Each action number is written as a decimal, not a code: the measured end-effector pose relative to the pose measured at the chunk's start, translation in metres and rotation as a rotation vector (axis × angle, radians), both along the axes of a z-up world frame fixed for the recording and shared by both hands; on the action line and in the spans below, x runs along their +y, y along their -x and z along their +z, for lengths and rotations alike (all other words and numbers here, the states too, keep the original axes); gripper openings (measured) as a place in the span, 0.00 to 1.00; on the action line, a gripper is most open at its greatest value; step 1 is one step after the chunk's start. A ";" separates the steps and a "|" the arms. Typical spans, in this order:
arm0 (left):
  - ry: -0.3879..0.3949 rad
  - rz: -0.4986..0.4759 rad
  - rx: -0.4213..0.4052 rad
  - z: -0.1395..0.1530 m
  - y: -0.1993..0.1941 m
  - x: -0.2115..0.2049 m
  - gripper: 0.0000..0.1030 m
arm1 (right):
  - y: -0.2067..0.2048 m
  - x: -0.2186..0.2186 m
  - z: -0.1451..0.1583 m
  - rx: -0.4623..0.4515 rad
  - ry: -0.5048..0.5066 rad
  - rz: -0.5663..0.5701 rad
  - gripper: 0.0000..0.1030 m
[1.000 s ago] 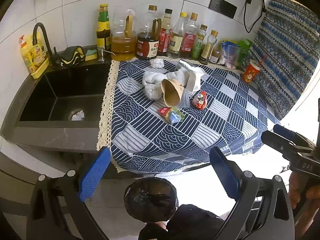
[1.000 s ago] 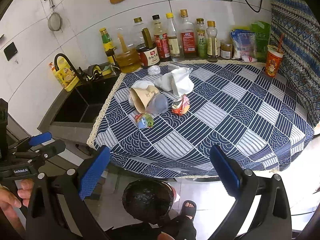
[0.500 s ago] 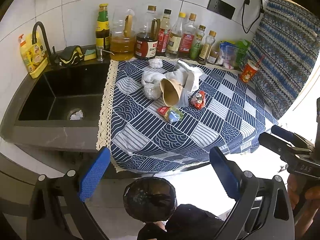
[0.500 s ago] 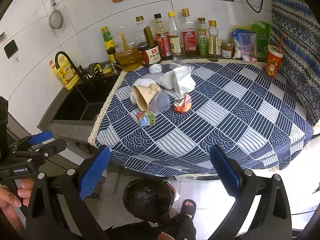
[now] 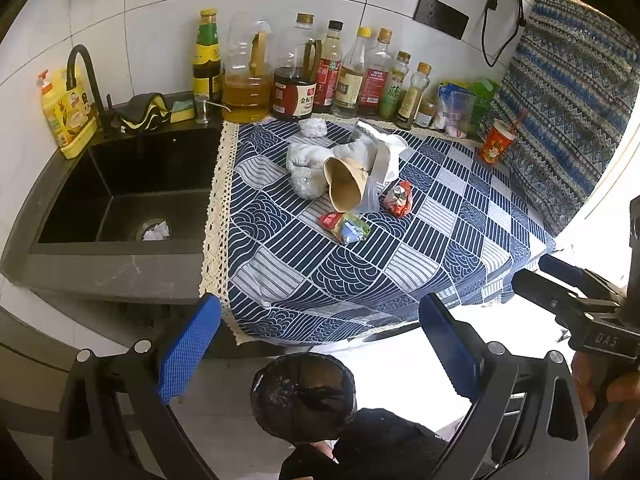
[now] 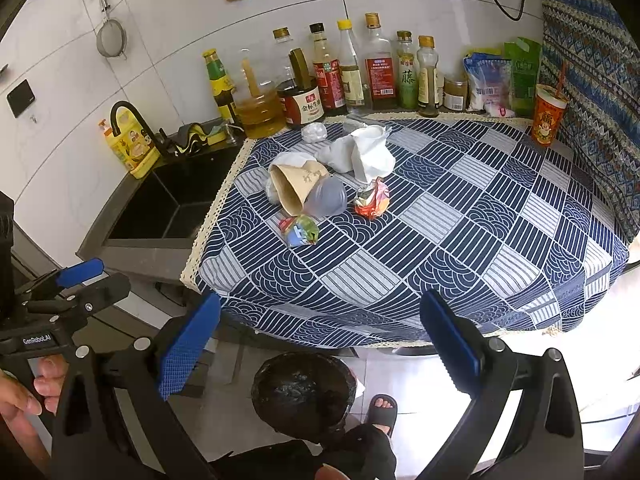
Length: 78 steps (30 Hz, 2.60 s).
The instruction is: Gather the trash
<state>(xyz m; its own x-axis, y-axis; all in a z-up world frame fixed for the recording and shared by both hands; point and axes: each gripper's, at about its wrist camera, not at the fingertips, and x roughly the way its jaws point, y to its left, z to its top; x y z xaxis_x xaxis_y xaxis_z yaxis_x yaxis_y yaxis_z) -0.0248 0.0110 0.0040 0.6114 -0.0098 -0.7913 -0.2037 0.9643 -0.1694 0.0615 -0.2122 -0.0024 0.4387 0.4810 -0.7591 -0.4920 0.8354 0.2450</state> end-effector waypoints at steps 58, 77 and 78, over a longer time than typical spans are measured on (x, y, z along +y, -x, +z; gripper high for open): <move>0.266 0.087 0.215 -0.093 -0.220 0.018 0.93 | -0.235 0.034 -0.120 0.326 -0.066 0.225 0.82; 0.334 0.135 0.247 -0.128 -0.261 0.038 0.80 | -0.263 0.061 -0.152 0.369 -0.033 0.316 0.69; 0.339 0.132 0.250 -0.129 -0.261 0.038 0.76 | -0.263 0.062 -0.153 0.373 -0.036 0.319 0.69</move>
